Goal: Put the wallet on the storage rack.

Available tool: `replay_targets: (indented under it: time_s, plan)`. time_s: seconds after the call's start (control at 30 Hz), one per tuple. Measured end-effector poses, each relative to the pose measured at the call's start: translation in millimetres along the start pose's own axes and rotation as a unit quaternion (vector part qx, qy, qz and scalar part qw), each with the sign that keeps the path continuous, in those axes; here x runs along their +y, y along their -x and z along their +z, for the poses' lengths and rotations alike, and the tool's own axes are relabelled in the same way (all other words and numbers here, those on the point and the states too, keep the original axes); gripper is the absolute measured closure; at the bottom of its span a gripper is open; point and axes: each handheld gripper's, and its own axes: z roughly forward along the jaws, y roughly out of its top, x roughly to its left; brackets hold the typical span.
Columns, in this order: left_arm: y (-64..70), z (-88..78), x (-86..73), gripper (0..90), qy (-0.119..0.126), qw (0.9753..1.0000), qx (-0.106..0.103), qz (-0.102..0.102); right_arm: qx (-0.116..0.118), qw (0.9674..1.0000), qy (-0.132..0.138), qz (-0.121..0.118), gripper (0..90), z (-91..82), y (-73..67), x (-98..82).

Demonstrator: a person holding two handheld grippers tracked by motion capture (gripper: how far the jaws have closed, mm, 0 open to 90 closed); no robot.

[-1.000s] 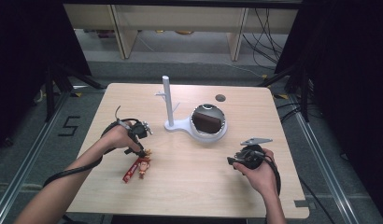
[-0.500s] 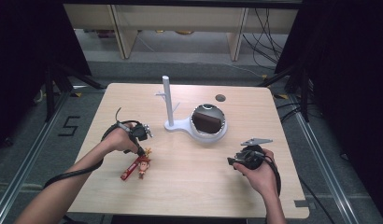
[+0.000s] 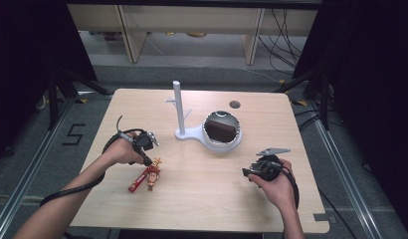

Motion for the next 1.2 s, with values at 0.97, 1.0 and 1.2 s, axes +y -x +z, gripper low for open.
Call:
replay_targets:
  time_s: [0.97, 1.0, 1.2]
  plan:
    - [-17.5, 19.0, 13.5, 61.2, -0.007, 0.9978, -0.042, -0.050, 0.000, 0.9994, 0.035, -0.001, 52.8, 5.4, -0.2, -1.1]
    - [-17.6, 19.8, 13.7, 62.0, -0.011, 0.9968, -0.053, -0.059, 0.002, 0.9996, 0.028, -0.002, 52.7, 4.3, 0.0, -0.8]
    - [-12.8, 23.8, 13.7, 84.4, -0.019, 0.9971, -0.050, -0.055, -0.002, 0.9999, -0.001, -0.016, 52.7, -1.7, 2.1, 0.8]
